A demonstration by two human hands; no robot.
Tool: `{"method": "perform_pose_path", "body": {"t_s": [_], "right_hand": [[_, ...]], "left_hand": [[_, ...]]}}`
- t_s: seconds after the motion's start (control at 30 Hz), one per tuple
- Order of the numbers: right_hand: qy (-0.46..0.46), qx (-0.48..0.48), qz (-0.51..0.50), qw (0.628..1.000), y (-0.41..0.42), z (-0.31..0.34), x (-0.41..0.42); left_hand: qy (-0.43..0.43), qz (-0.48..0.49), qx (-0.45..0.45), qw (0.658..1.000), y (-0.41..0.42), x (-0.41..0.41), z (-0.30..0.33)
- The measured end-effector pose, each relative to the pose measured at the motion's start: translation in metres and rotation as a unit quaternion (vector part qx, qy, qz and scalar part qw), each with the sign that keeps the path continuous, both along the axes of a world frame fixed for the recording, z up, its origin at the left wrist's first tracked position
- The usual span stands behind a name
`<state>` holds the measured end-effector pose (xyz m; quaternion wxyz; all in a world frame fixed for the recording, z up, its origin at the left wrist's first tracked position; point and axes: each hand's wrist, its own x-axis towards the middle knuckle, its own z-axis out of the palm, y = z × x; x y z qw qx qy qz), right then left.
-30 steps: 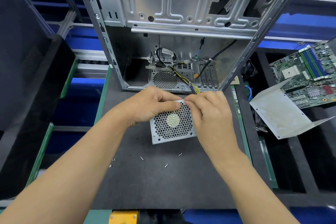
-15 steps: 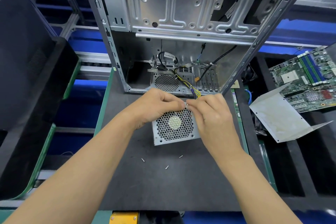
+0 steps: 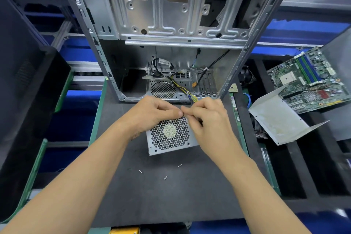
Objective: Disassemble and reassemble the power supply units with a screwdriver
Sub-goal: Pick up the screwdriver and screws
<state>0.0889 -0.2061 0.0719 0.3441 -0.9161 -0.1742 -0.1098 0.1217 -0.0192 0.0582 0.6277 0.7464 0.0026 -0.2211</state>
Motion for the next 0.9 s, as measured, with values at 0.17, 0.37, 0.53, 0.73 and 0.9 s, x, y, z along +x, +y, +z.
{"method": "perform_pose_path", "body": {"t_s": [0.17, 0.37, 0.53, 0.73, 0.9], "right_hand": [[0.037, 0.029, -0.004, 0.999, 0.0, 0.001, -0.003], [0.023, 0.057, -0.029, 0.998, -0.016, 0.003, -0.008], [0.26, -0.07, -0.213, 0.939, -0.097, -0.041, -0.024], [0.323, -0.17, -0.155, 0.918, -0.105, -0.1, -0.061], [0.146, 0.087, -0.275, 0.946, -0.125, -0.053, -0.047]], "left_hand": [[0.002, -0.011, 0.004, 1.0, 0.001, 0.001, 0.0], [0.01, -0.003, 0.027, 1.0, 0.001, 0.003, -0.001], [0.014, -0.008, 0.029, 0.999, 0.001, 0.004, -0.003], [0.01, -0.002, 0.033, 0.999, 0.002, 0.005, -0.006], [0.01, -0.006, 0.034, 0.999, 0.003, 0.004, -0.006]]}}
